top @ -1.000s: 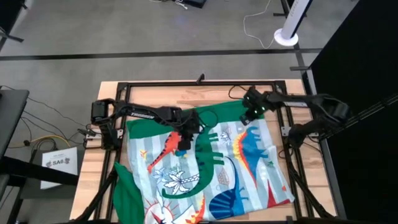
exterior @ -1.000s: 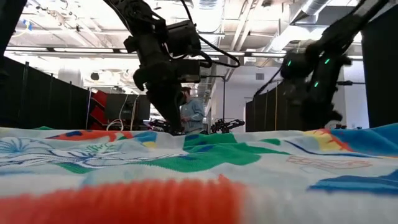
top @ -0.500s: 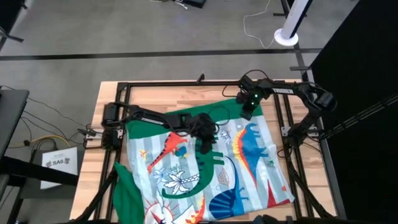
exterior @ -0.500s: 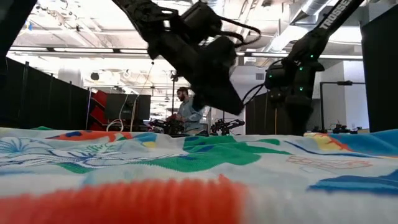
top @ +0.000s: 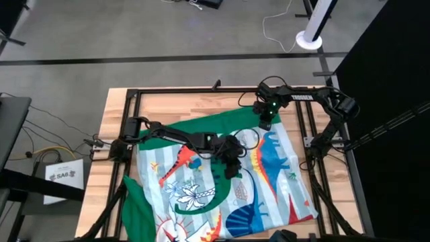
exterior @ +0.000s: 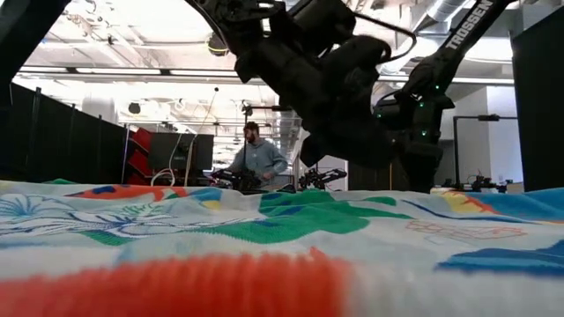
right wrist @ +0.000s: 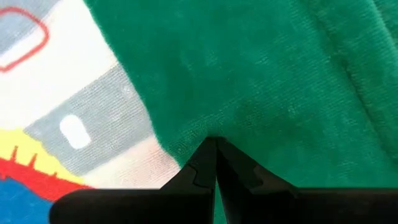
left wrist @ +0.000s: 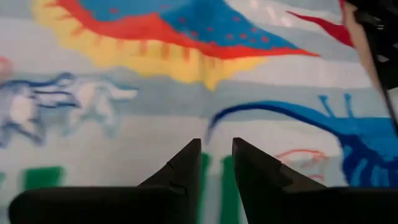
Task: Roll towel
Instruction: Roll the multicolor dinosaur print towel
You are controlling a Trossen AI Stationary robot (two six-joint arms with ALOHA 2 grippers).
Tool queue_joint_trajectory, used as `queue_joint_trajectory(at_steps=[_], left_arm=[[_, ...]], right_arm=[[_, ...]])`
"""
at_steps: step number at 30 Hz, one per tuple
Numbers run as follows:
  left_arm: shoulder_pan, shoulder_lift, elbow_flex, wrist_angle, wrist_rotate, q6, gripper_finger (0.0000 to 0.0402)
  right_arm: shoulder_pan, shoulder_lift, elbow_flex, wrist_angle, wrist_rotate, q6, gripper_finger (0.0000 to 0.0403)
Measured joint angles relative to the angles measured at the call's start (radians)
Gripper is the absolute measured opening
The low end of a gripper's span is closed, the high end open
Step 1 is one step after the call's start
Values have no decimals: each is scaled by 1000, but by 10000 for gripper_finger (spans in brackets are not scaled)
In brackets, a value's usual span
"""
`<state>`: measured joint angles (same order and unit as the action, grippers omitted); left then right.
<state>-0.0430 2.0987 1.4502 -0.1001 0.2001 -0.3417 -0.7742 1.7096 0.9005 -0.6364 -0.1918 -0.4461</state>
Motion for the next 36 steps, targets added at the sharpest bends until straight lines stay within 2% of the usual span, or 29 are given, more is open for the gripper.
queue_joint_trajectory(at_steps=[6,14,16,21,29,36], left_arm=[[-59,0,0,0,-27,-59,77],[-139,45,-1,36,-235,-195,77],[-149,90,0,105,-247,-248,77],[-175,144,4,132,-255,-335,77],[-223,156,6,125,-254,-341,77],[-247,158,4,101,-256,-371,77]], right_arm=[[14,7,42,-44,32,-7,0],[89,6,87,-97,36,-41,0],[113,6,88,-100,44,-45,0],[147,6,88,-48,93,-71,0],[87,57,96,88,127,-167,0],[20,114,167,71,129,-177,0]])
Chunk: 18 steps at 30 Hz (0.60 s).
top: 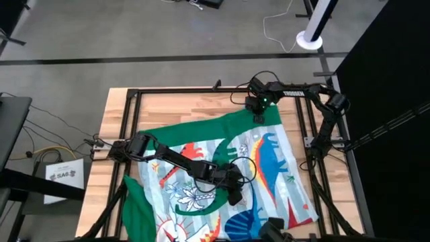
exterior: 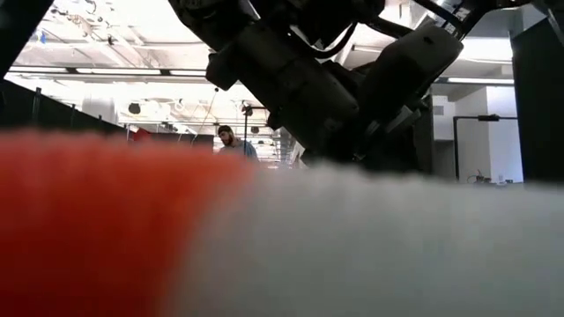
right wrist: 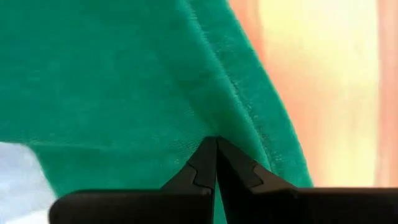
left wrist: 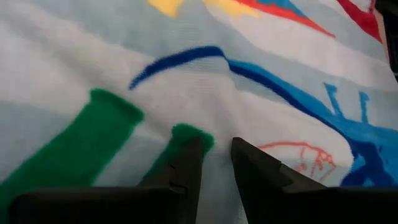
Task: Roll towel
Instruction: Roll the multicolor dinosaur print towel
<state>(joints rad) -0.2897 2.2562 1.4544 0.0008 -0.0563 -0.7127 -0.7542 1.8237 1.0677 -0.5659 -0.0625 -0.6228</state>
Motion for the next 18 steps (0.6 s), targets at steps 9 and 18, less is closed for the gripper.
queue_joint_trajectory(at_steps=[9,18], left_arm=[[-1,2,-2,-8,25,1,77],[-6,2,-2,-7,14,5,77]], right_arm=[[39,-106,68,-284,-31,-34,0],[73,-51,-57,-171,-91,-48,0]])
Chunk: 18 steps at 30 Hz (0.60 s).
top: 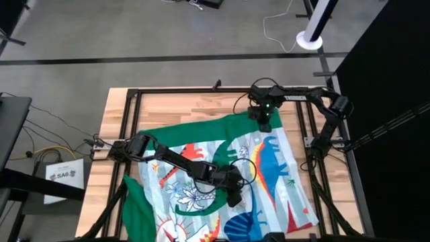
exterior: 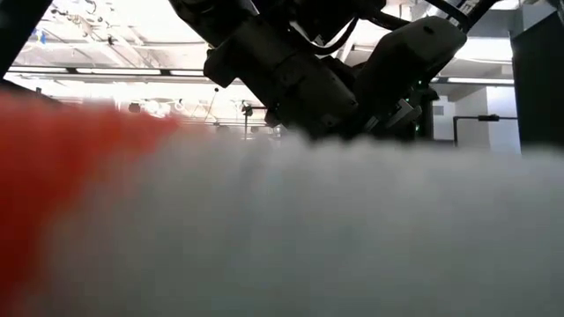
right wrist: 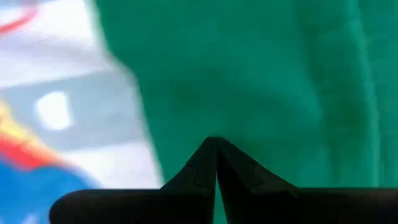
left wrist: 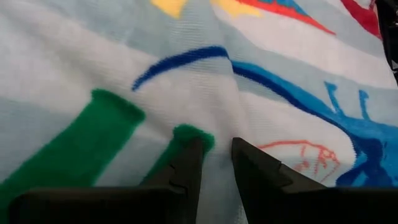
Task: Roll towel
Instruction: Roll the multicolor dinosaur print towel
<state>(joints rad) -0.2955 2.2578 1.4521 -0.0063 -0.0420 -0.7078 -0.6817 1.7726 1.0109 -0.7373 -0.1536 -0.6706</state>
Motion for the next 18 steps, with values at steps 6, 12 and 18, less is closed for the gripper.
queue_joint_trajectory(at_steps=[6,12,18], left_arm=[[-16,0,0,-3,-17,-9,77],[-35,-1,0,-16,10,-32,77],[-35,-1,0,-19,16,-63,77]], right_arm=[[-42,49,46,125,46,7,0],[-144,51,122,203,128,-17,0],[-207,31,186,32,102,-4,0]])
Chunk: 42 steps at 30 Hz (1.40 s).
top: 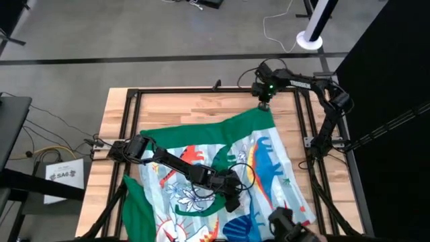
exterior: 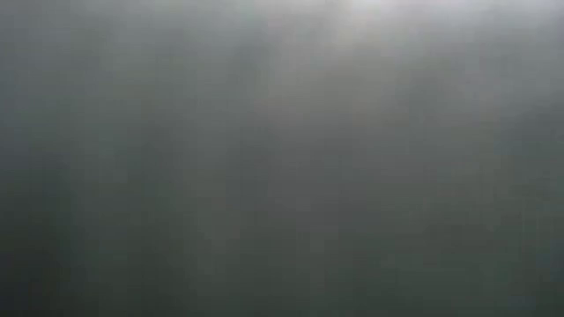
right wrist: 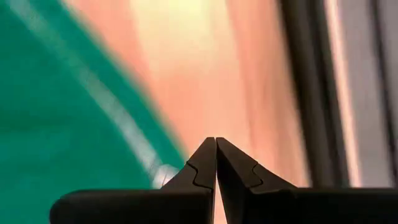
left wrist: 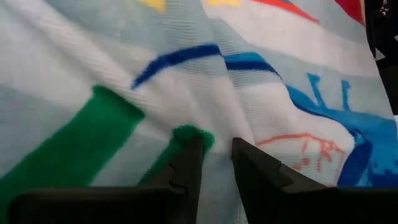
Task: Roll towel
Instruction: Roll the multicolor dinosaur print towel
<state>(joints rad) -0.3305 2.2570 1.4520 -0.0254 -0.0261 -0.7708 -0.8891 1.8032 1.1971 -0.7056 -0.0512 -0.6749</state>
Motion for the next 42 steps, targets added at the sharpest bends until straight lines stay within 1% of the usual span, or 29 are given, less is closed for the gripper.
queue_joint_trajectory(at_steps=[3,5,7,11,13,17,18,21,25,27,29,37,42], left_arm=[[4,0,-1,2,-2,-5,77],[9,0,-1,3,-1,-5,77],[14,0,-1,3,2,-1,77],[22,0,-1,4,2,11,77],[23,0,-1,3,1,8,77],[20,0,-1,3,-3,-5,77],[19,0,-1,3,-6,-5,77],[19,0,-1,3,-6,-6,77],[17,0,-1,3,-7,-7,77],[14,0,-1,3,-10,-8,77],[12,0,-1,3,-12,-8,77],[9,0,-1,4,-14,-3,77],[2,0,-1,4,-20,-4,77]], right_arm=[[-6,-44,-1,-133,-84,18,0],[-4,-61,-24,-140,-147,51,0],[-3,-59,-62,-139,-175,63,0],[21,-45,-142,-67,-171,64,0],[29,-46,-155,-51,-149,57,0],[27,-59,-115,-45,-47,63,13],[21,-59,-100,-47,-25,63,21],[-6,-59,-78,-55,-11,52,59],[-50,-59,-78,-88,-8,-39,114],[-61,-59,-78,-106,-10,-56,133],[-63,-59,-80,-116,-23,-67,144],[-60,-54,-139,-43,-20,-83,143],[-60,-54,-139,-34,-7,-79,143]])
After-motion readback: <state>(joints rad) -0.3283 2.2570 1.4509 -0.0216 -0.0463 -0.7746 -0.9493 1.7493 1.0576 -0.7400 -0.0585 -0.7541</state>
